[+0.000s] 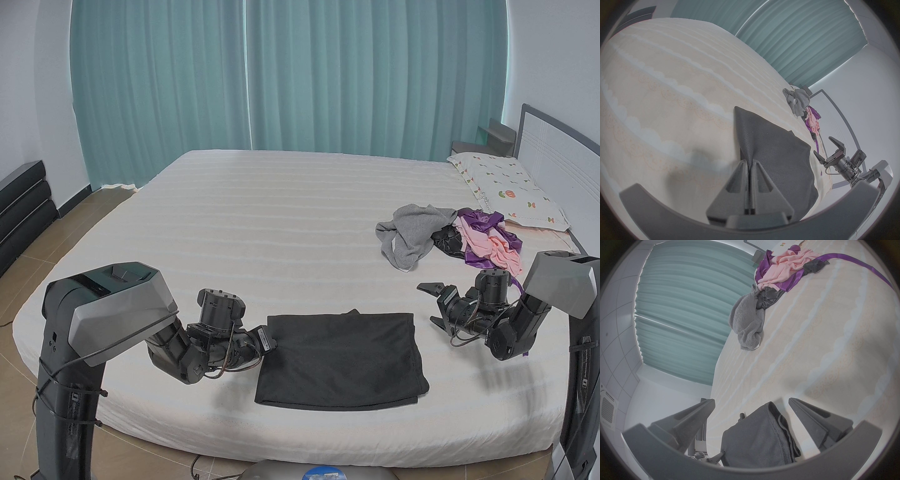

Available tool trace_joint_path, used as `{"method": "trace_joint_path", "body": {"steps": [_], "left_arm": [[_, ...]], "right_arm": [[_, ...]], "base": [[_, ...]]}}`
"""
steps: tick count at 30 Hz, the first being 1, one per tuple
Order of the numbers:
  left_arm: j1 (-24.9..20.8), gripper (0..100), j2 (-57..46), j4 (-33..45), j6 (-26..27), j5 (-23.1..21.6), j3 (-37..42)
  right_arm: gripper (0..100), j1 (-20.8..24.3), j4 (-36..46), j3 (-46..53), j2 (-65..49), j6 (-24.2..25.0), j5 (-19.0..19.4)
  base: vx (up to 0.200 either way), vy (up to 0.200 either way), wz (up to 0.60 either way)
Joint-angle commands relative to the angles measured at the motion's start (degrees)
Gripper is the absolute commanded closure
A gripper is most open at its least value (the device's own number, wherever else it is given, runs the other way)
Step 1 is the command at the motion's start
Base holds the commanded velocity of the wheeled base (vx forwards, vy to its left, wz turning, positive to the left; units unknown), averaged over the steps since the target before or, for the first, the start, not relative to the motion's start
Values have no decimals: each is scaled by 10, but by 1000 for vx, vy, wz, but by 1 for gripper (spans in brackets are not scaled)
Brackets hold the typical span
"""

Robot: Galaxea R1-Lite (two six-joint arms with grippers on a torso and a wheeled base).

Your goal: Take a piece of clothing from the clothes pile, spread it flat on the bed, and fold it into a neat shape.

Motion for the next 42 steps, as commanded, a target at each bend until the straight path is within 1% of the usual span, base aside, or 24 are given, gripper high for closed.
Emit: {"method": "trace_joint_path", "body": {"steps": [1, 11, 17, 26, 30, 38, 42], "left_arm": [[-2, 100, -2, 0, 0, 3, 1], [-1, 100, -2, -4, -2, 2, 5], [0, 100, -1, -4, -2, 2, 2], [4, 100, 1, -5, -4, 4, -12], [4, 100, 1, -2, -24, 5, -23], [5, 100, 1, 1, -25, 5, -26], [6, 100, 1, 1, -25, 6, -25]], "right_arm": [[0, 0, 0, -1, 1, 0, 0], [0, 0, -1, -1, 1, 0, 0], [0, 0, 0, -1, 1, 0, 0], [0, 1, 0, -1, 2, -1, -1], [0, 2, -1, -1, 2, -1, -1], [0, 2, -1, -1, 3, -1, -1], [0, 2, 0, -1, 3, -1, -1]], "base": [[0, 0, 0], [0, 0, 0], [-200, 0, 0], [0, 0, 0], [0, 0, 0], [0, 0, 0], [0, 200, 0]]}}
